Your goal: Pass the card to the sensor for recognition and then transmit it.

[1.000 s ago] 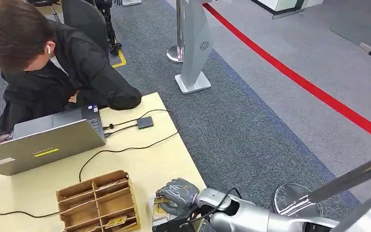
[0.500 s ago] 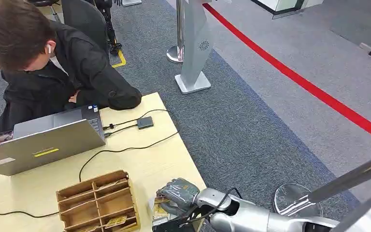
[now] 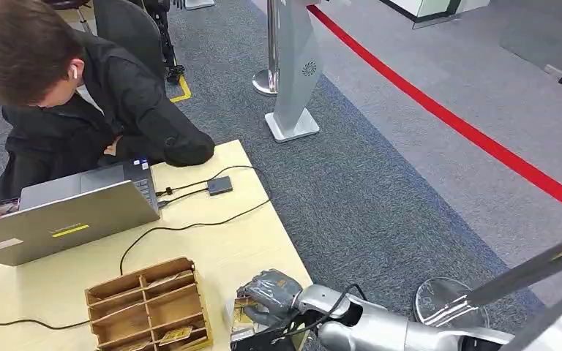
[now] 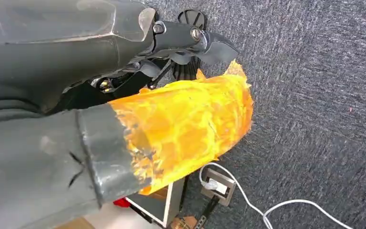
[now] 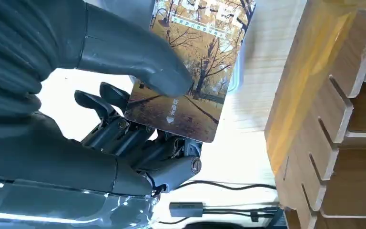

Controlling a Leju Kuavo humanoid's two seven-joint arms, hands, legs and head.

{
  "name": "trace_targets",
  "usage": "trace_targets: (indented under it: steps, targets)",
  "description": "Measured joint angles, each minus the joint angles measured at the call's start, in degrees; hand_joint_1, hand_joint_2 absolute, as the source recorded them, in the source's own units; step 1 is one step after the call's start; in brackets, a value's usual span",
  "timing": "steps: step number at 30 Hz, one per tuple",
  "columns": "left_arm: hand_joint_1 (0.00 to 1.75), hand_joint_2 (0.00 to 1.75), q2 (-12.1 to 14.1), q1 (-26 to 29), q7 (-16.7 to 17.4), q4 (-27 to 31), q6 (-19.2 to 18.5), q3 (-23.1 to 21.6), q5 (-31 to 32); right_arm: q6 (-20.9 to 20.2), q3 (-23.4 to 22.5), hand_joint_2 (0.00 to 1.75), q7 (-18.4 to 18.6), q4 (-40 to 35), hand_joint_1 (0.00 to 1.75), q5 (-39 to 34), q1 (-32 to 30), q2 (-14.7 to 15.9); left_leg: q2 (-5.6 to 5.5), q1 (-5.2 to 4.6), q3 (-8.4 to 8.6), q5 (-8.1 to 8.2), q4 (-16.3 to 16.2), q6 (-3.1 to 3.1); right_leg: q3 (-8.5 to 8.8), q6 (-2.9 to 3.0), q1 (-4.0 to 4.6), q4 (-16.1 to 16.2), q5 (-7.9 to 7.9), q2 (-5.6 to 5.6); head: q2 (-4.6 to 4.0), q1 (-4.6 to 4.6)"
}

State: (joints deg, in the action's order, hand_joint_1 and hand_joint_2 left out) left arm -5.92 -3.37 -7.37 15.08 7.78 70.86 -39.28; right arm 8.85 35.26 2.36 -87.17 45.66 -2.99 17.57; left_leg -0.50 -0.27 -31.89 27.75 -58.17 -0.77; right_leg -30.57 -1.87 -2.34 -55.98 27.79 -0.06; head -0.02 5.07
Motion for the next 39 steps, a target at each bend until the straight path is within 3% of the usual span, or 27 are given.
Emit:
trace_targets:
  steps: [39]
  targets:
    - [0.00, 0.00, -0.02, 0.00, 0.00, 0.00, 0.00, 0.31, 0.00, 2.36, 0.00, 1.75, 1.11, 0.07, 1.75, 2.08, -0.33, 0.00, 0.00, 0.00, 0.00, 0.00, 0.00, 0.00, 0.00, 0.00, 0.00, 0.00, 0.00, 0.01, 0.00, 0.00]
